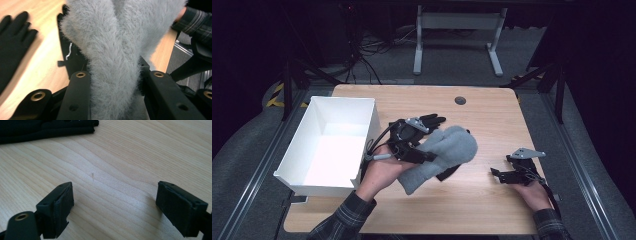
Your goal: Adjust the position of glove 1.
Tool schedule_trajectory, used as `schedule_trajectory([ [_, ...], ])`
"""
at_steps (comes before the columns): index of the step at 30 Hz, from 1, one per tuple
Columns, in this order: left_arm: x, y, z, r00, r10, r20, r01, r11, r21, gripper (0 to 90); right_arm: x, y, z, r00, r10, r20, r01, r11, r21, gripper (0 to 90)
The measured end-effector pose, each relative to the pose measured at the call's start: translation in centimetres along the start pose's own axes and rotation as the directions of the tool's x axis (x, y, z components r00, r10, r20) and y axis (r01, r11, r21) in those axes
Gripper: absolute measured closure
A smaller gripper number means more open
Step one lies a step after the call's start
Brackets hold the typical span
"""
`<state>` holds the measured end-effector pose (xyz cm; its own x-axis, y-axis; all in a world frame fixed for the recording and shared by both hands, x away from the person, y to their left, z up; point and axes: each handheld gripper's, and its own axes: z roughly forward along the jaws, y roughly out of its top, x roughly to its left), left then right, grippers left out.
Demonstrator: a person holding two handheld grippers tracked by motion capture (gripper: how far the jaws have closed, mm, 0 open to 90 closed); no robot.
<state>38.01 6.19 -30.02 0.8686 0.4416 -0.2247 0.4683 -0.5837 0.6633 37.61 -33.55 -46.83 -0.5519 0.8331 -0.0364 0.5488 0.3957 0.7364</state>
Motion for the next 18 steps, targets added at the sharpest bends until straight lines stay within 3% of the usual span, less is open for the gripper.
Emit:
schedule_trajectory([
  [12,2.4,0.2,-4.8,0.9980,-0.055,-0.032,0.054,0.9978,-0.039,68.1,0.0,0.0,0.0,1.0000,0.001,0.001,-0.001,1.000,0.000,15.0],
  [18,3.5,-0.2,-7.3,0.9943,-0.080,-0.070,0.075,0.9948,-0.069,68.1,0.0,0.0,0.0,1.0000,0.004,0.002,-0.004,1.000,0.000,15.0],
])
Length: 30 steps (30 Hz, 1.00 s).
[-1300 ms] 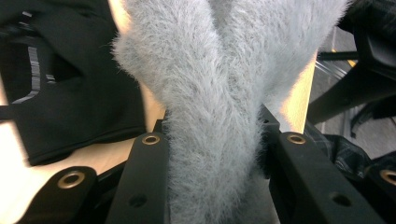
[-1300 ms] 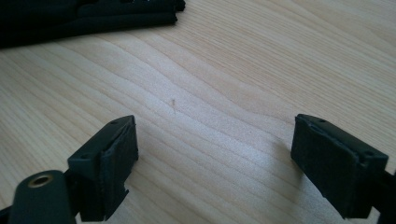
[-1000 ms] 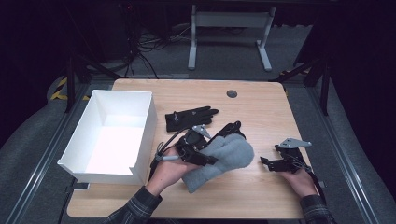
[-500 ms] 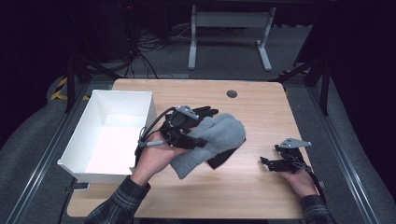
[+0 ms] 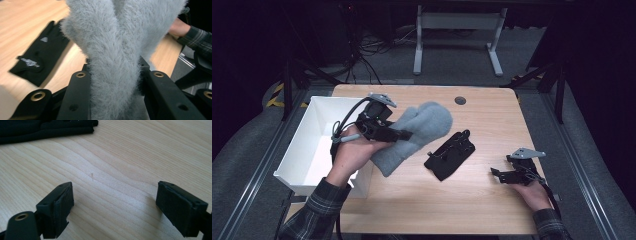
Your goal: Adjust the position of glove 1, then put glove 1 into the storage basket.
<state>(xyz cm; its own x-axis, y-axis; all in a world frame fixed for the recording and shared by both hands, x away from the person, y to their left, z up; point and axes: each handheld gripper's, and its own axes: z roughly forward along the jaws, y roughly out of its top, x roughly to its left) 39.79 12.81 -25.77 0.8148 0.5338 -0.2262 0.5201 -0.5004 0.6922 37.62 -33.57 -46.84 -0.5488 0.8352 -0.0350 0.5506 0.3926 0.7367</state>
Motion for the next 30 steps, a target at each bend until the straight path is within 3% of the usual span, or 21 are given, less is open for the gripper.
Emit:
schedule_trajectory([
  [7,1.5,-0.7,-2.7,0.9984,-0.035,-0.045,0.034,0.9988,-0.034,68.2,0.0,0.0,0.0,1.0000,0.005,0.004,-0.005,1.000,-0.001,14.9],
  [14,3.6,-2.3,-5.7,0.9923,-0.090,-0.085,0.083,0.9930,-0.084,68.1,0.0,0.0,0.0,1.0000,0.006,0.005,-0.006,1.000,-0.001,14.9],
  [20,5.4,-4.5,-7.9,0.9780,-0.164,-0.128,0.150,0.9819,-0.116,68.1,0.0,0.0,0.0,1.0000,0.006,0.007,-0.006,1.000,0.001,14.8],
  [24,6.3,-5.6,-8.3,0.9702,-0.192,-0.147,0.176,0.9771,-0.120,68.1,0.0,0.0,0.0,1.0000,0.006,0.007,-0.006,1.000,0.001,14.8],
  [26,7.0,-6.4,-8.4,0.9601,-0.221,-0.172,0.202,0.9722,-0.118,68.1,0.0,0.0,0.0,1.0000,0.006,0.007,-0.006,1.000,0.001,14.8],
  [30,8.4,-7.9,-8.1,0.9459,-0.262,-0.192,0.243,0.9630,-0.117,68.1,0.0,0.0,0.1,1.0000,0.006,0.006,-0.006,1.000,0.000,14.8],
])
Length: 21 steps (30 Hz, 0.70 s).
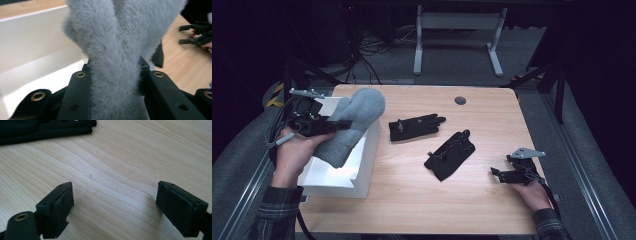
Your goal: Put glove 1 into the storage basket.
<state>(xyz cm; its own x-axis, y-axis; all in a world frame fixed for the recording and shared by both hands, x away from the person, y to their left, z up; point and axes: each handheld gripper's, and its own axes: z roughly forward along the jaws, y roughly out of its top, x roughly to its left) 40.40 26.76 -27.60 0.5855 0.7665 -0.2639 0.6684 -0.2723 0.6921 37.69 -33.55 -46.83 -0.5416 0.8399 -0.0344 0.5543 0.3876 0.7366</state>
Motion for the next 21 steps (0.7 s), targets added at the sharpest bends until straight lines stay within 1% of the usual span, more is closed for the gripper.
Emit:
schedule_trajectory([
  [2,0.6,-0.5,0.2,0.9997,-0.021,-0.009,0.021,0.9998,0.001,68.1,0.0,0.0,0.0,1.0000,0.000,0.000,0.000,1.000,0.000,14.8],
  [4,1.4,-1.2,0.7,0.9984,-0.047,-0.031,0.047,0.9988,0.014,68.1,0.0,0.0,0.0,1.0000,0.000,0.000,0.000,1.000,0.000,14.8],
  [5,1.7,-1.4,0.8,0.9980,-0.054,-0.033,0.055,0.9983,0.018,68.1,0.0,0.0,0.0,1.0000,0.000,0.000,0.000,1.000,0.000,14.8],
  [6,1.7,-1.4,0.8,0.9980,-0.054,-0.033,0.055,0.9983,0.018,68.1,0.0,0.0,0.0,1.0000,0.000,0.000,0.000,1.000,0.000,14.8],
  [7,2.3,-1.9,1.3,0.9967,-0.072,-0.037,0.073,0.9970,0.025,68.1,0.0,0.0,0.0,1.0000,0.000,0.001,0.000,1.000,0.000,14.8],
  [8,2.5,-2.1,1.5,0.9962,-0.080,-0.036,0.081,0.9962,0.032,68.1,0.0,0.0,0.0,1.0000,0.000,0.000,0.000,1.000,0.000,14.8],
  [9,2.8,-2.4,1.8,0.9949,-0.090,-0.046,0.092,0.9951,0.037,68.1,0.0,0.0,0.0,1.0000,0.000,0.001,0.000,1.000,0.000,14.8],
  [11,3.0,-2.6,2.0,0.9941,-0.095,-0.053,0.097,0.9944,0.041,68.1,0.0,0.0,0.0,1.0000,0.000,0.000,0.000,1.000,0.000,14.8],
  [12,3.5,-3.0,2.4,0.9916,-0.113,-0.064,0.116,0.9921,0.048,68.1,0.0,0.0,0.0,1.0000,0.000,0.000,0.000,1.000,0.000,14.9],
  [14,4.1,-3.5,2.9,0.9884,-0.131,-0.077,0.136,0.9892,0.055,68.1,0.0,0.0,0.0,1.0000,0.000,0.001,0.000,1.000,0.000,14.8],
  [16,4.8,-4.2,3.6,0.9837,-0.156,-0.088,0.163,0.9841,0.070,68.1,0.0,0.0,0.0,1.0000,0.000,0.000,0.000,1.000,0.000,14.9],
  [18,5.5,-4.7,4.2,0.9799,-0.174,-0.097,0.183,0.9793,0.087,68.1,0.0,0.0,0.0,1.0000,0.000,0.000,0.000,1.000,0.000,14.8],
  [19,5.5,-4.7,4.2,0.9799,-0.174,-0.097,0.183,0.9793,0.087,68.1,0.0,0.0,0.0,1.0000,0.000,0.001,0.000,1.000,0.000,14.8],
  [20,5.8,-5.0,4.5,0.9783,-0.180,-0.102,0.190,0.9772,0.095,68.1,0.0,0.0,0.0,1.0000,0.000,0.001,0.000,1.000,0.000,14.8],
  [21,6.1,-5.3,4.9,0.9753,-0.189,-0.115,0.201,0.9742,0.103,68.1,0.0,0.0,0.0,1.0000,0.000,0.001,0.000,1.000,0.000,14.8],
])
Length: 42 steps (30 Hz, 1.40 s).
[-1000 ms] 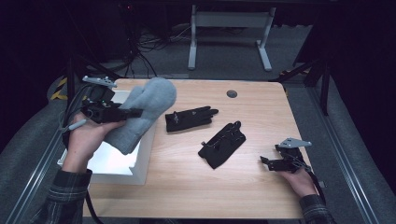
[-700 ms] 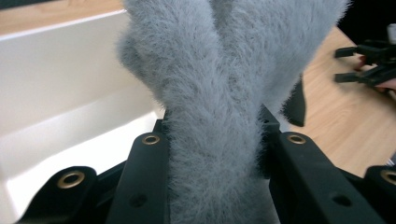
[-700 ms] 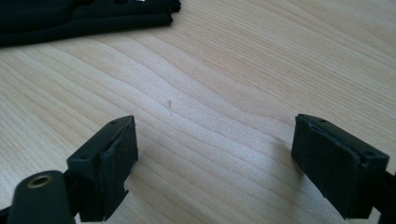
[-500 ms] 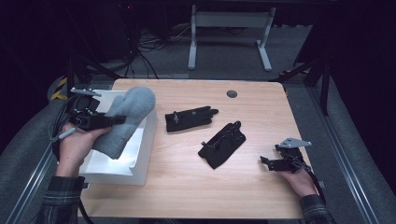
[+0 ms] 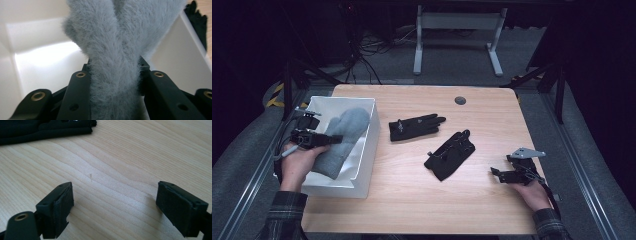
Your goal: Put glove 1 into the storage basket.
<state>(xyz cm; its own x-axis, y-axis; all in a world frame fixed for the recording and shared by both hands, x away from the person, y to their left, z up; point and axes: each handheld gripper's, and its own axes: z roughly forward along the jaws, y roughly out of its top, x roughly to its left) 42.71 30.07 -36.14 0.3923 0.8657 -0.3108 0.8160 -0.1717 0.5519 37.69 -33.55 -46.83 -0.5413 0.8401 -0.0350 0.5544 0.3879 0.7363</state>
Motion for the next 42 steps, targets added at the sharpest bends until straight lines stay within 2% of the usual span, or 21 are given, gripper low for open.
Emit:
schedule_trajectory([
  [5,1.5,-0.8,2.0,0.9991,-0.042,-0.008,0.043,0.9980,0.046,68.0,0.0,0.0,0.0,1.0000,0.000,0.000,0.000,1.000,0.000,14.8],
  [8,1.8,-1.0,2.7,0.9984,-0.056,0.001,0.056,0.9966,0.060,67.9,0.0,0.0,0.0,1.0000,0.000,0.000,0.000,1.000,-0.001,14.8],
  [12,2.3,-1.3,3.7,0.9969,-0.077,-0.015,0.078,0.9944,0.071,67.6,0.0,0.0,0.0,1.0000,0.001,0.000,-0.001,1.000,0.000,14.8],
  [15,2.8,-1.5,4.2,0.9955,-0.084,-0.045,0.087,0.9935,0.074,66.7,0.0,0.0,0.0,1.0000,0.001,0.000,-0.001,1.000,0.000,14.8],
  [17,3.1,-1.6,4.5,0.9947,-0.091,-0.047,0.095,0.9923,0.080,63.3,0.0,0.0,0.0,1.0000,0.001,0.000,-0.001,1.000,-0.001,14.8],
  [19,3.1,-1.6,4.8,0.9953,-0.084,-0.049,0.088,0.9930,0.079,61.4,0.0,0.0,0.0,1.0000,0.001,0.000,-0.001,1.000,-0.001,14.8],
  [23,2.6,-1.3,4.8,0.9952,-0.074,-0.064,0.079,0.9936,0.081,50.3,0.0,0.0,0.0,1.0000,0.001,0.000,-0.001,1.000,0.000,14.8],
  [27,1.9,-1.1,4.4,0.9919,-0.035,-0.122,0.043,0.9967,0.068,37.7,0.0,0.0,0.0,1.0000,0.001,0.000,-0.001,1.000,0.000,14.8],
  [29,1.6,-0.8,3.9,0.9897,-0.021,-0.141,0.028,0.9982,0.053,35.1,0.0,0.0,0.0,1.0000,0.001,0.000,-0.001,1.000,-0.001,14.8],
  [31,1.3,-0.6,3.4,0.9900,-0.011,-0.141,0.016,0.9992,0.036,32.6,0.0,0.0,0.0,1.0000,0.001,0.000,-0.001,1.000,0.000,14.8],
  [33,0.9,-0.5,2.7,0.9922,-0.009,-0.125,0.008,1.0000,-0.004,32.1,0.0,0.0,0.0,1.0000,0.001,0.000,-0.001,1.000,0.000,14.8],
  [35,0.5,-0.4,2.1,0.9933,0.007,-0.115,-0.009,0.9998,-0.018,31.6,0.0,0.0,0.0,1.0000,0.001,0.000,-0.001,1.000,0.000,14.8],
  [39,-0.9,0.3,0.5,0.9962,0.041,-0.076,-0.046,0.9966,-0.068,30.9,0.0,0.0,0.0,1.0000,0.002,0.000,-0.002,1.000,-0.001,14.8],
  [40,-0.9,0.3,0.5,0.9962,0.041,-0.076,-0.046,0.9966,-0.068,30.9,0.0,0.0,0.0,1.0000,0.002,0.000,-0.002,1.000,-0.001,14.8],
  [42,-1.9,0.7,-0.3,0.9961,0.067,-0.058,-0.072,0.9937,-0.085,30.9,0.0,0.0,0.0,1.0000,0.002,0.000,-0.002,1.000,-0.001,14.7],
])
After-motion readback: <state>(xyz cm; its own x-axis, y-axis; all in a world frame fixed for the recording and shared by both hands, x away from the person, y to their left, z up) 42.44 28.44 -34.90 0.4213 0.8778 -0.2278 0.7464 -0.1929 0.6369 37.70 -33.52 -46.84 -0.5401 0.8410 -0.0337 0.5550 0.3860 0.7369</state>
